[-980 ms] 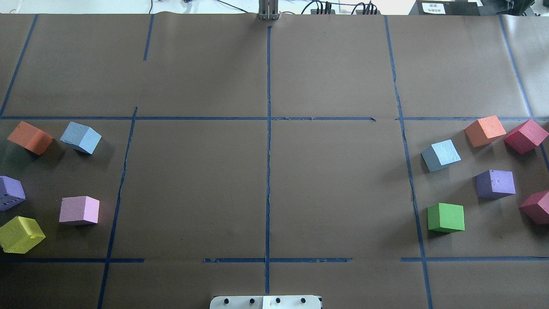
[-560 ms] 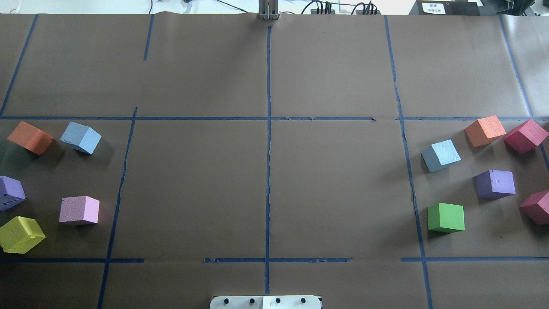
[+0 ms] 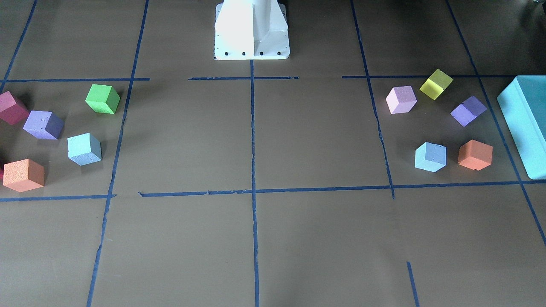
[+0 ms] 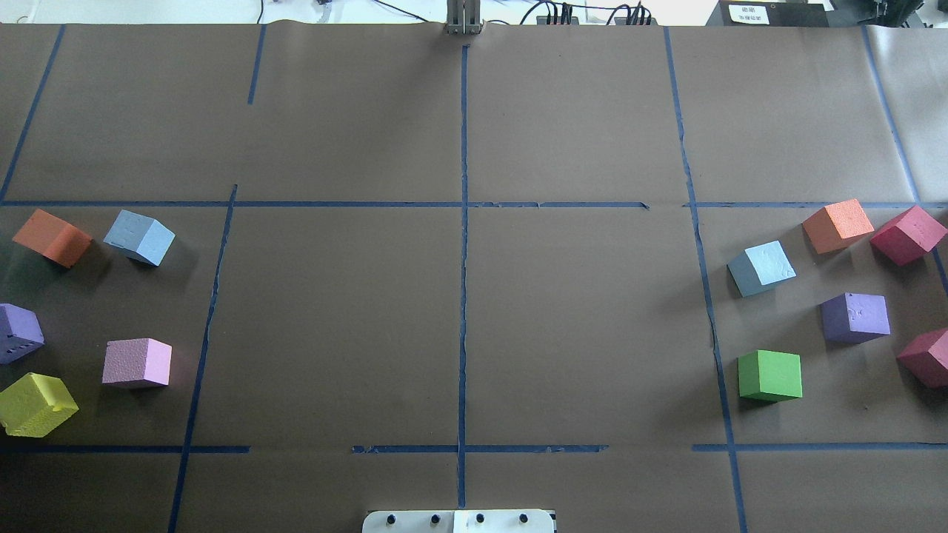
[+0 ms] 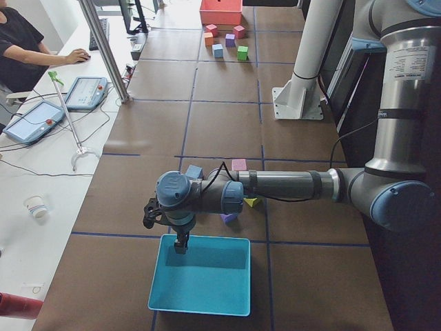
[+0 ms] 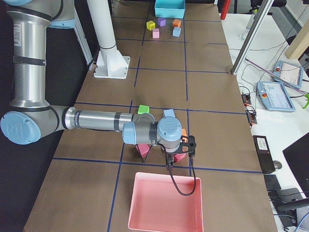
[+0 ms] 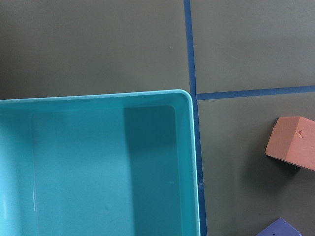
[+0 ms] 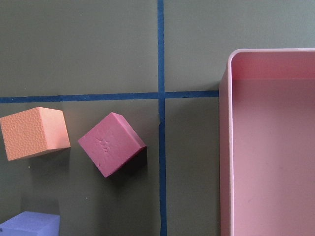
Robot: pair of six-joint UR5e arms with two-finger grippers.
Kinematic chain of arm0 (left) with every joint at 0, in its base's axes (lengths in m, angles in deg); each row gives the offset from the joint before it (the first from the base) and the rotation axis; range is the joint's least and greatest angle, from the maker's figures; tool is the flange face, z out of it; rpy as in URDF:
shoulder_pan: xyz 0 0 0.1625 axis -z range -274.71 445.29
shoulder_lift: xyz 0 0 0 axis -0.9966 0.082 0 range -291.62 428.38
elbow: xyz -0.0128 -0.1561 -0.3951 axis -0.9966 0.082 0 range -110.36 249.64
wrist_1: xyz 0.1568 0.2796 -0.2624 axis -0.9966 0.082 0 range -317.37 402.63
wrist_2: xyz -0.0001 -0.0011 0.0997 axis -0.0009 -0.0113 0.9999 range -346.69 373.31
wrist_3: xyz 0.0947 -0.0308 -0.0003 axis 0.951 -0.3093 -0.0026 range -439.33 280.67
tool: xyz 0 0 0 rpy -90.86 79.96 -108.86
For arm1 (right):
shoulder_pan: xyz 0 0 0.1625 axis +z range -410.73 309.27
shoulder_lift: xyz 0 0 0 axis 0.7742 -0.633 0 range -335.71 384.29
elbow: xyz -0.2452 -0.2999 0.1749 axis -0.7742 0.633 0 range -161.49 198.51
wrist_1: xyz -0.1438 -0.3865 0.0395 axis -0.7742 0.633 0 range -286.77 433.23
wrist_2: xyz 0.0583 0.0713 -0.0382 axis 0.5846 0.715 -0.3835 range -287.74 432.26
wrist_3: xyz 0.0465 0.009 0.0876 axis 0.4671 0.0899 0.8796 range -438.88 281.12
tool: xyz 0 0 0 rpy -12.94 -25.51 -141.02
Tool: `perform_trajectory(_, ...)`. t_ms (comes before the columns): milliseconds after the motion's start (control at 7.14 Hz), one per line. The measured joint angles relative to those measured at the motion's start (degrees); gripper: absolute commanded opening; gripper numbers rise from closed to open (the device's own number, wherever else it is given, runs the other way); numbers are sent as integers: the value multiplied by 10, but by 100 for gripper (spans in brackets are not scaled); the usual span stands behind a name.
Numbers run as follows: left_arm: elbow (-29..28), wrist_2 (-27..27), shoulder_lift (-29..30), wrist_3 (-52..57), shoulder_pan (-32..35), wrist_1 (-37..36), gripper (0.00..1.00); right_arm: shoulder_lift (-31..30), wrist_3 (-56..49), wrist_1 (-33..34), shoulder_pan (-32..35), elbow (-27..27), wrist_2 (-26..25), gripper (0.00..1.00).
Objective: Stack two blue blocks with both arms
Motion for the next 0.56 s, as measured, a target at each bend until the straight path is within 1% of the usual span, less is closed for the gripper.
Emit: perform_trajectory(560,0,0,1,0,0,0,100,4,1,-1,-2,-2,0,100)
